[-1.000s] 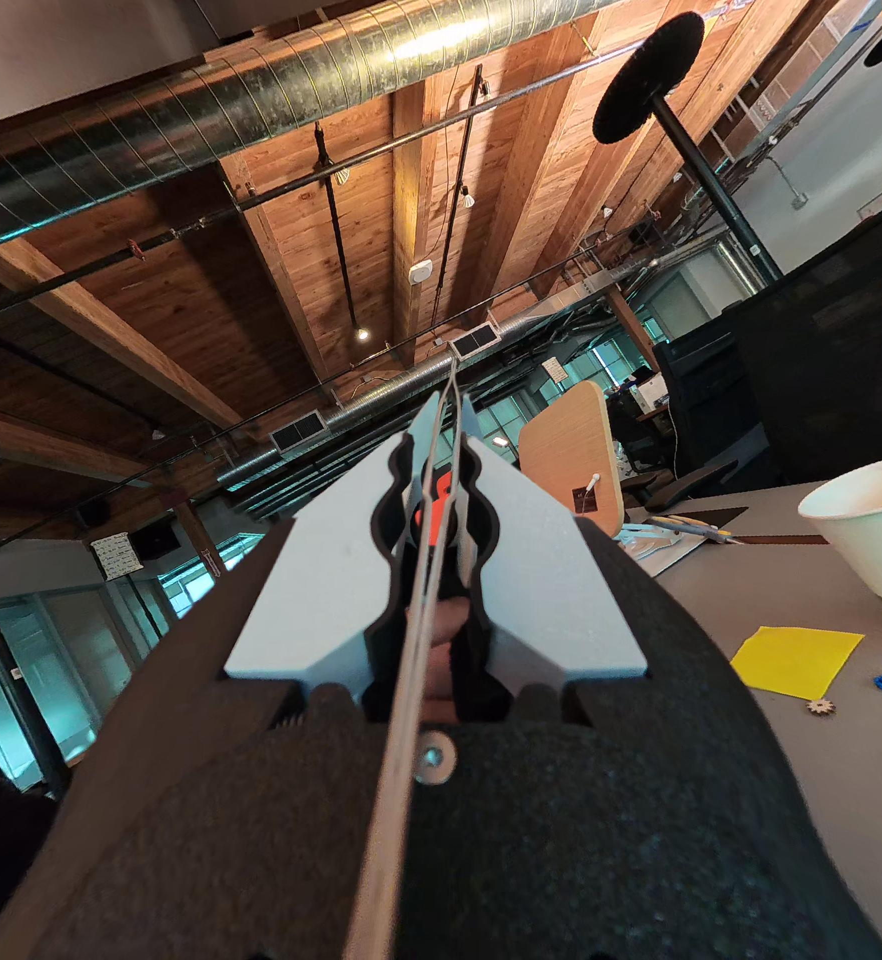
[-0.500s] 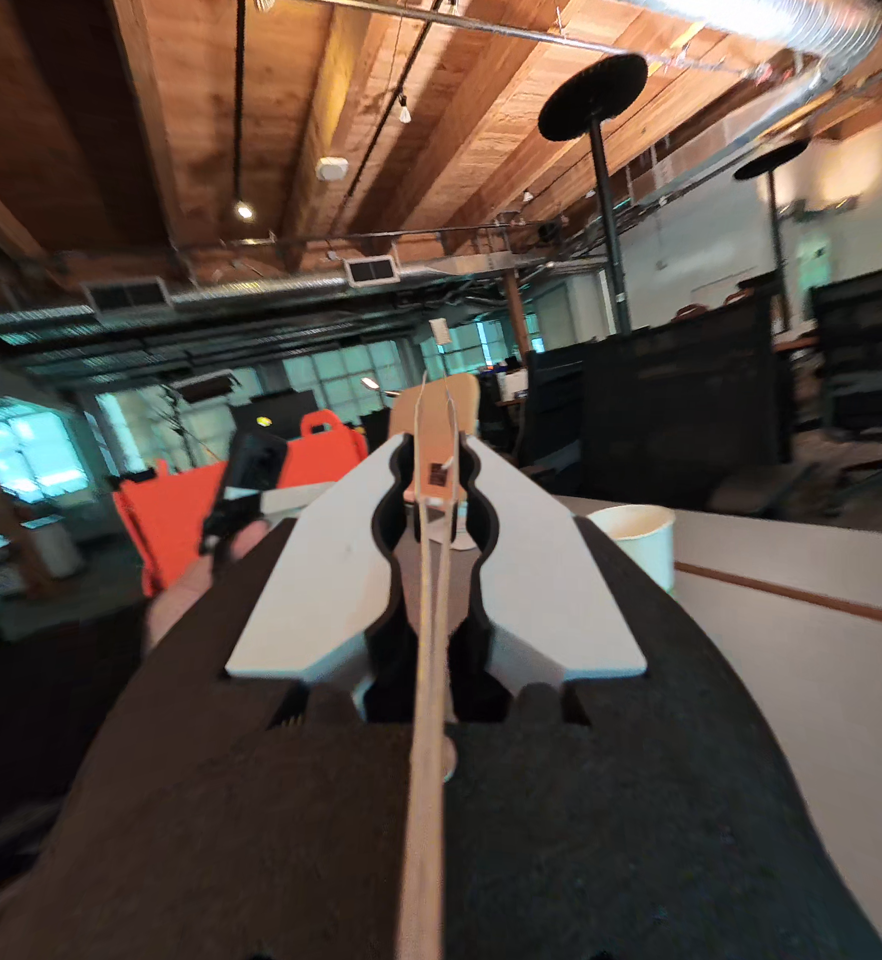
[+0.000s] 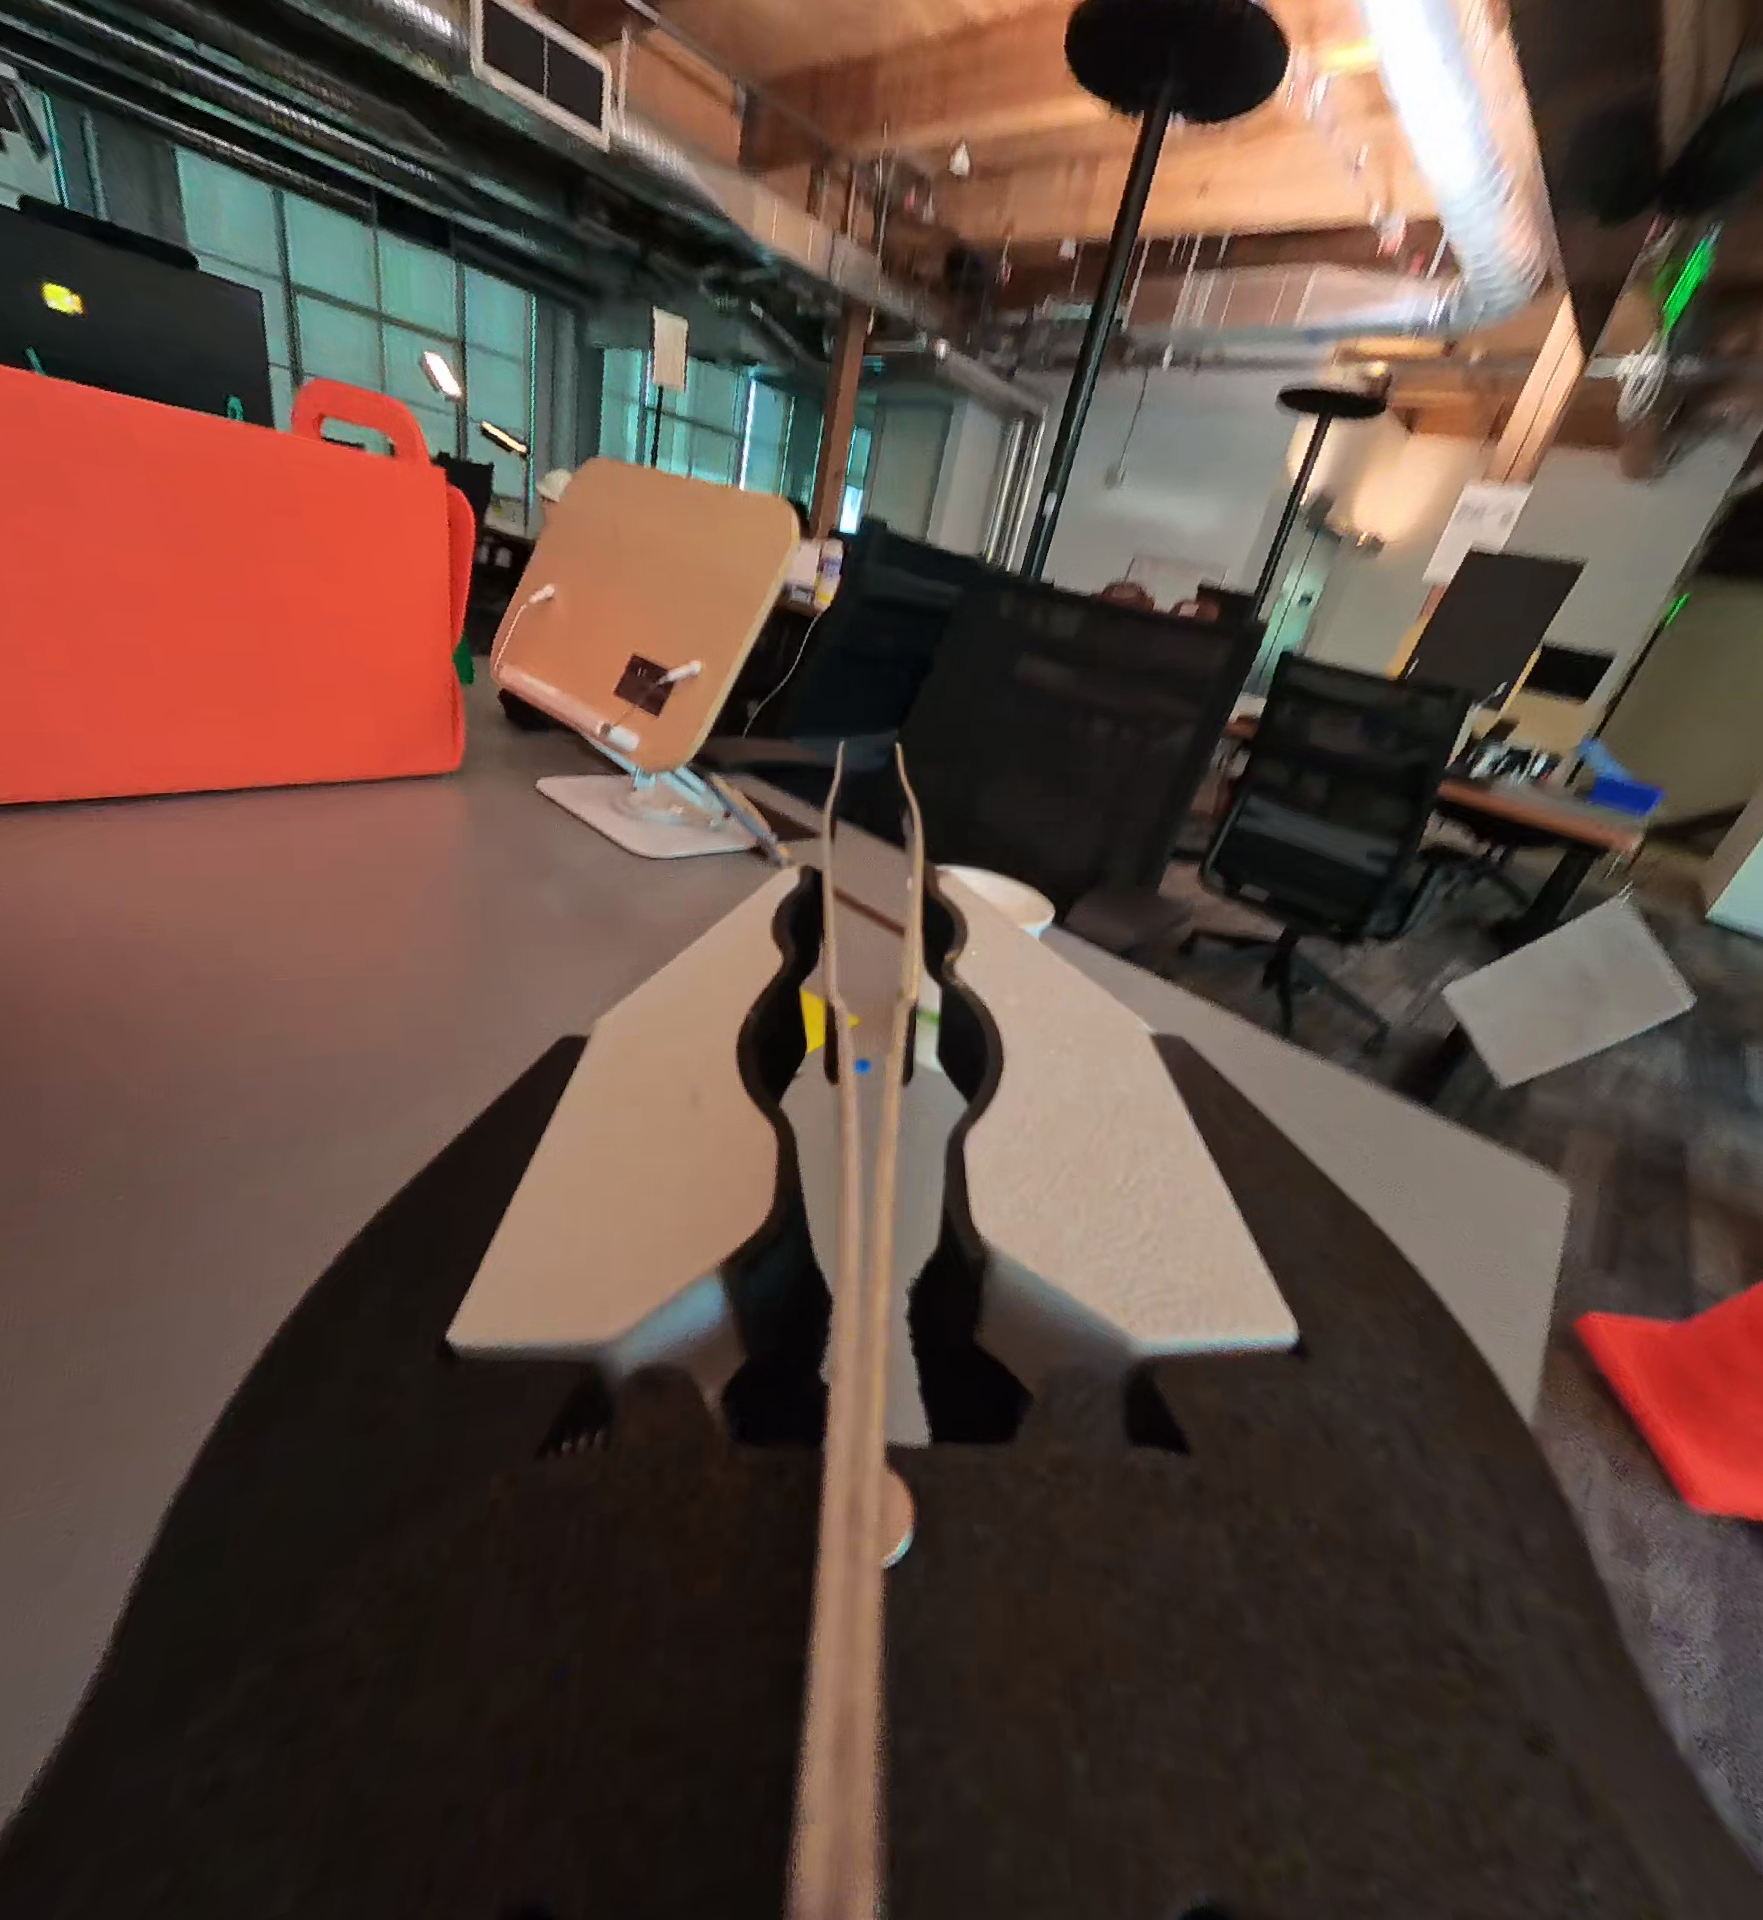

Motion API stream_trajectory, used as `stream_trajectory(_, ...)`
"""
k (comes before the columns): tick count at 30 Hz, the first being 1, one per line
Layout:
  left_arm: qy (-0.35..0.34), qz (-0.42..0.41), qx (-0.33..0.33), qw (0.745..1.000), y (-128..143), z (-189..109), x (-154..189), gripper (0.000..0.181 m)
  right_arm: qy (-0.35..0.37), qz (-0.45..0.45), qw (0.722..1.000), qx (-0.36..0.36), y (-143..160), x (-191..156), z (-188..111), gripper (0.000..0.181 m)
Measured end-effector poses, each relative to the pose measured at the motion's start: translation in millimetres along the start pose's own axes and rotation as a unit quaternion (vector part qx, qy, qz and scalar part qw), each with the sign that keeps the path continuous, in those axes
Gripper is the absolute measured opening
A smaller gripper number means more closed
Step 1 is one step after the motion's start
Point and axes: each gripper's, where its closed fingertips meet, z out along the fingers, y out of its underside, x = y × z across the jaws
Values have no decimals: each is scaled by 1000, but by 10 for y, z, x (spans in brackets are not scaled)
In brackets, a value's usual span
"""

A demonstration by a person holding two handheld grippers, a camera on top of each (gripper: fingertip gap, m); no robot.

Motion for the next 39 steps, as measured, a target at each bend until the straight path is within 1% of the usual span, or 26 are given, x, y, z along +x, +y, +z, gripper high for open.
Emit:
stream_trajectory(2, -33, 36, -1, 999, 28, -17, -137, 24, -8, 20, 999, -23, 142, 2, 60, 17)
stream_trajectory(3, -33, 30, -10, 999, 75, -1, -151, 24, -8, 24, 999, -33, 211, 6, 82, 16)
stream_trajectory(5, -5, 9, -18, 1000, 108, 44, -77, 23, -14, 30, 998, -61, 383, 6, 136, 12)
stream_trajectory(8, -4, 21, -32, 999, 156, 79, -116, 24, -40, 57, 993, -91, 664, 20, 283, 10)
stream_trajectory(9, -8, 31, -46, 998, 188, 82, -159, 24, -44, 70, 992, -97, 766, 43, 357, 10)
stream_trajectory(12, -52, 72, -82, 993, 234, 52, -404, 25, -56, 82, 987, -126, 1116, 89, 588, 14)
stream_trajectory(13, -58, 81, -89, 991, 229, 47, -457, 27, -63, 89, 987, -121, 1168, 86, 660, 15)
stream_trajectory(15, -65, 81, -92, 990, 224, 24, -525, 29, -79, 113, 984, -117, 1216, 47, 771, 16)
stream_trajectory(17, -65, 69, -85, 992, 214, 16, -530, 29, -92, 111, 981, -129, 1280, -14, 829, 17)
stream_trajectory(19, -60, 60, -80, 993, 195, 27, -503, 29, -96, 91, 981, -144, 1342, -69, 822, 16)
stream_trajectory(22, -48, 44, -80, 995, 214, 43, -464, 29, -83, 71, 980, -164, 1431, -43, 803, 16)
stream_trajectory(27, -32, 18, -70, 997, 196, 57, -401, 29, -87, 89, 972, -198, 1610, -79, 815, 17)
stream_trajectory(33, -18, -4, -64, 998, 193, 68, -367, 29, -91, 95, 972, -197, 1656, -122, 907, 17)
stream_trajectory(39, -13, -3, -68, 998, 205, 74, -345, 29, -92, 92, 972, -196, 1667, -144, 967, 15)
